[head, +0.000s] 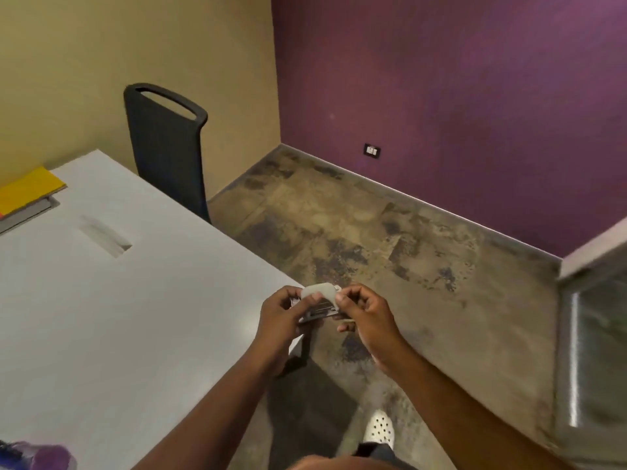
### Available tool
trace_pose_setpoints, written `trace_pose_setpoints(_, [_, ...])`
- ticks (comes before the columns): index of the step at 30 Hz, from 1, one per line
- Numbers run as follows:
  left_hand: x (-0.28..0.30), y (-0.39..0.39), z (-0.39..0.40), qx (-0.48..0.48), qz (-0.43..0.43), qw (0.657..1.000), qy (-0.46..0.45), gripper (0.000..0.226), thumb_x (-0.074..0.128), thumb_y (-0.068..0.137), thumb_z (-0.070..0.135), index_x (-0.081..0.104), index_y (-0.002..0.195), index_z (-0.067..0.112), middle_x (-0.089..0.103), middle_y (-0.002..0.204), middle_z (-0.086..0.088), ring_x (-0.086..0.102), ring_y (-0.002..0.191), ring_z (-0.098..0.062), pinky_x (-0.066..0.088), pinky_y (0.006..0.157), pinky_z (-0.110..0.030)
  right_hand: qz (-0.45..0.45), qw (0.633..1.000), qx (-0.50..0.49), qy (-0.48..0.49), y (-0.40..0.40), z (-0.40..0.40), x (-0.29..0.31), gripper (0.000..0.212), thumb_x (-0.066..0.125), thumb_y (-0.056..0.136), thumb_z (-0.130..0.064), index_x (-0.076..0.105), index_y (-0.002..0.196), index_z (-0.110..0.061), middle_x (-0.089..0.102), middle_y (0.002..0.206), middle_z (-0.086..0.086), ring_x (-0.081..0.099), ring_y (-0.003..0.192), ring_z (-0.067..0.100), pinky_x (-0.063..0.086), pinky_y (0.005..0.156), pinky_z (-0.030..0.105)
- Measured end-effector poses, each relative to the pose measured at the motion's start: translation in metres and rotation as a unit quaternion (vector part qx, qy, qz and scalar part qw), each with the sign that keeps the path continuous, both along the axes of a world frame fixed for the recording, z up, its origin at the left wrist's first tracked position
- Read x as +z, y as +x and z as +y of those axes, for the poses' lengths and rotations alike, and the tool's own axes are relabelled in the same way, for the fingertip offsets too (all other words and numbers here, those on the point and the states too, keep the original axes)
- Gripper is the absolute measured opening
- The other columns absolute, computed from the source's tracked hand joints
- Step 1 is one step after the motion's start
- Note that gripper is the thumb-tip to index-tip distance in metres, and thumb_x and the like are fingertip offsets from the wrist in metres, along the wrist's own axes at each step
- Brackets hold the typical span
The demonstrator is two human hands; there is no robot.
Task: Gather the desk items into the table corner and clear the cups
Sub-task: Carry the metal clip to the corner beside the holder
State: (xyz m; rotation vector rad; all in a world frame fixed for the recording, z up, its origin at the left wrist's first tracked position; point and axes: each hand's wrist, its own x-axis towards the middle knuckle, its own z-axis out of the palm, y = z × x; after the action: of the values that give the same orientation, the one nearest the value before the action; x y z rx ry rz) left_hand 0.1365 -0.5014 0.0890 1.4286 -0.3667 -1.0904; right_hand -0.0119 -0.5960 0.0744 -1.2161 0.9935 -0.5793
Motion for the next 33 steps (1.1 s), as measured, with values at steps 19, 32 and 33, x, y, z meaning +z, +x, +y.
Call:
trace_pose_setpoints(19, [-0.013, -0.122, -0.26, -0.104, 0.041, 0.991, 0.072, 0.044, 0.085, 0.084, 0.007, 0.064, 0.123, 0.014, 0.081, 0.1, -0.01, 0.076, 0.084, -0.026, 0.065, 0.073, -0.042, 0.017, 0.997, -0.071, 0.017, -0.137, -0.244, -0.004, 0.011, 0.067, 0.099, -0.012, 0.069, 0.095, -0.002, 0.072, 0.106, 0.018, 0.068, 0.083, 0.018, 0.06, 0.069, 0.033])
trace_pose_setpoints(32, [-0.029, -0.002, -0.447, 0.005, 0.154, 0.988, 0.014, 0.051, 0.085, 0.081, 0.006, 0.063, 0.127, 0.011, 0.08, 0.106, -0.013, 0.078, 0.085, -0.023, 0.062, 0.066, -0.031, 0.057, 0.997, -0.01, 0.046, -0.018, -0.415, -0.006, 0.018, 0.067, 0.1, -0.012, 0.064, 0.104, 0.005, 0.074, 0.098, 0.018, 0.076, 0.08, 0.028, 0.059, 0.068, 0.034])
trace_pose_setpoints(33, [-0.028, 0.01, -0.461, 0.01, 0.162, 0.987, 0.009, 0.05, 0.084, 0.081, 0.005, 0.063, 0.127, 0.01, 0.08, 0.103, -0.013, 0.078, 0.083, -0.022, 0.062, 0.065, -0.03, 0.06, 0.997, -0.001, 0.048, -0.007, -0.428, -0.004, 0.017, 0.068, 0.1, -0.013, 0.064, 0.104, 0.003, 0.074, 0.098, 0.018, 0.076, 0.081, 0.028, 0.059, 0.069, 0.035])
